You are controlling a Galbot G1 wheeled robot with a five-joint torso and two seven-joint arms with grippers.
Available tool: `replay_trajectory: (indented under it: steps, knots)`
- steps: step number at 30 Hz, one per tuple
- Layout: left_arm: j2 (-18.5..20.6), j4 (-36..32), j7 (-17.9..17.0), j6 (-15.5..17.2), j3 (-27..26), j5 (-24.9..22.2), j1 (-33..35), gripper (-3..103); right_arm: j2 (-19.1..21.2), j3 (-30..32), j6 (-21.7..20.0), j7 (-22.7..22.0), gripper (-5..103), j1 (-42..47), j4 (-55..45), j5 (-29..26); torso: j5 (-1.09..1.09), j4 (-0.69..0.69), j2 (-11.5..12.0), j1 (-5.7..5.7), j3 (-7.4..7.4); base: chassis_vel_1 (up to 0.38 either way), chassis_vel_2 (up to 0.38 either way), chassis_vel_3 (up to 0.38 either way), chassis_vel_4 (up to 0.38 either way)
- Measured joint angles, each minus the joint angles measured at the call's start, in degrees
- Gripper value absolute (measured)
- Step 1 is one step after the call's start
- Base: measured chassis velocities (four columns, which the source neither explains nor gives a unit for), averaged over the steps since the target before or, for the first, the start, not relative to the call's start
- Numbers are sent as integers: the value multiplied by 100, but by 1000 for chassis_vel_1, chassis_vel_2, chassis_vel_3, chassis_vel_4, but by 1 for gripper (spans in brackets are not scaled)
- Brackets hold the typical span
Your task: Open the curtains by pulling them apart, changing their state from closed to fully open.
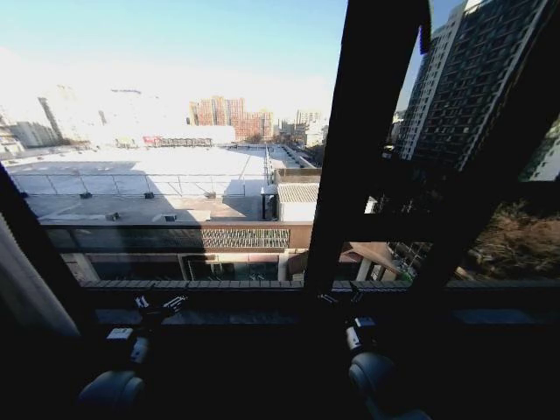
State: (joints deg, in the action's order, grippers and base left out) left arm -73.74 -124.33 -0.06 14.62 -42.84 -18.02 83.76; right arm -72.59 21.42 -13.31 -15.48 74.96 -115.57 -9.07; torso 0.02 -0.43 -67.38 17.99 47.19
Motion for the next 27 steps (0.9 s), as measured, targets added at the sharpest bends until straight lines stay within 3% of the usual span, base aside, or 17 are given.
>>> replay_trajectory:
  steps: [17,27]
  knots:
    - [-91,37,2,0,41,34,-35,100,-7,-5,-6,-50,100,-39,93,3,-1,0,-1,-1,0,-270,-441,261,439]
    - [-130,58,14,-16,52,139,1,100,-14,-6,-6,-73,100,-25,102,14,-1,1,0,0,0,-133,-417,135,424]
